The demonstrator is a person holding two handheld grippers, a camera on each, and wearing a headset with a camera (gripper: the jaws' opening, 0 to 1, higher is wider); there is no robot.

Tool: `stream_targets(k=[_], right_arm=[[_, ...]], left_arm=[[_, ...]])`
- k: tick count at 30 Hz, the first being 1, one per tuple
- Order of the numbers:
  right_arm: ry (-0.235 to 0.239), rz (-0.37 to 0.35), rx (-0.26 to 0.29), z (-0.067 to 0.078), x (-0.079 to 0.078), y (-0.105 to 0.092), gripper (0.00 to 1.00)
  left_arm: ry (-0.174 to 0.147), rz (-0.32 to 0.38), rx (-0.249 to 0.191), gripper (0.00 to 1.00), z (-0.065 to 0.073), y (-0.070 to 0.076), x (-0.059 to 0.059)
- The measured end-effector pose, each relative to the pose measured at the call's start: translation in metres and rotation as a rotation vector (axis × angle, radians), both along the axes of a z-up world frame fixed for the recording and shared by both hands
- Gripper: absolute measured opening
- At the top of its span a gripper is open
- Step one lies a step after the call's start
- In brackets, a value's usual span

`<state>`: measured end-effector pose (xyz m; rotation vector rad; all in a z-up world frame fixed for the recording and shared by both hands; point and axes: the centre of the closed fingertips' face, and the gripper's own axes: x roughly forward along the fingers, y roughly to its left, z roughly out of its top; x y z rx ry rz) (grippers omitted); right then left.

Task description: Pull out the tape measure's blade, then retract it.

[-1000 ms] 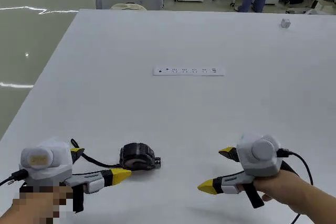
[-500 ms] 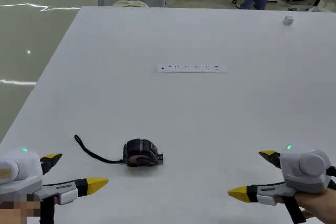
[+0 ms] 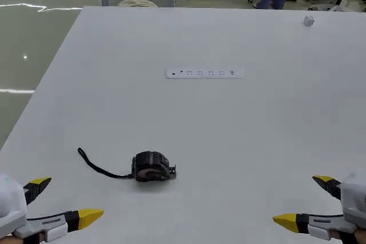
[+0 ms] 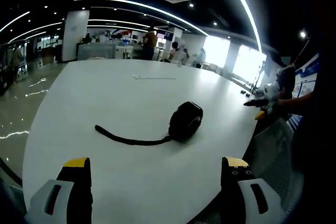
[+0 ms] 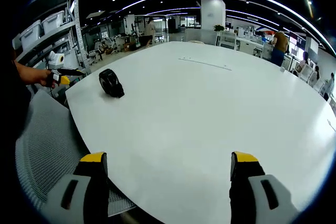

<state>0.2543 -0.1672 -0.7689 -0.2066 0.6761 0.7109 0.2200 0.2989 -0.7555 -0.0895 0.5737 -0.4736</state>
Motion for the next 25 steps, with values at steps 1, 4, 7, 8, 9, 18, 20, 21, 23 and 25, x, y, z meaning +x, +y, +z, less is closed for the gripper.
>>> stream_targets(k=[1,4,7,8,9,18,20,21,23,25], right_arm=[[0.001,-0.004,0.001,0.001,-0.001,-0.002,1.00],[-0.001,-0.014,-0.005,0.002,-0.006,-0.013,1.00],[0.001,-0.035,-0.006,0.002,-0.011,-0.024,1.00],[0.004,-0.043,-0.006,0.001,-0.013,-0.028,1.00],[0.007,-0.047,-0.008,0.000,-0.014,-0.031,1.00],[0.001,-0.065,-0.012,0.003,-0.013,-0.033,1.00],[0.003,-0.063,-0.011,0.002,-0.014,-0.033,1.00],[0.004,-0.063,-0.011,0.002,-0.015,-0.034,1.00],[0.010,-0.062,-0.011,0.001,-0.017,-0.034,1.00],[0.014,-0.064,-0.009,-0.001,-0.019,-0.035,1.00]], left_arm=[[-0.003,0.006,-0.004,1.00,0.000,0.003,-0.001],[0.011,0.025,-0.007,1.00,-0.006,0.013,-0.005],[0.011,0.038,-0.021,1.00,-0.004,0.017,-0.007],[0.010,0.040,-0.023,1.00,-0.002,0.017,-0.007],[0.008,0.041,-0.025,1.00,-0.001,0.017,-0.007],[0.007,0.034,-0.026,1.00,0.003,0.015,-0.004],[0.000,0.033,-0.025,1.00,0.003,0.015,-0.003],[-0.002,0.033,-0.025,1.00,0.004,0.016,-0.003],[-0.003,0.033,-0.021,1.00,0.005,0.016,-0.002],[-0.009,0.032,-0.023,1.00,0.007,0.016,-0.001]])
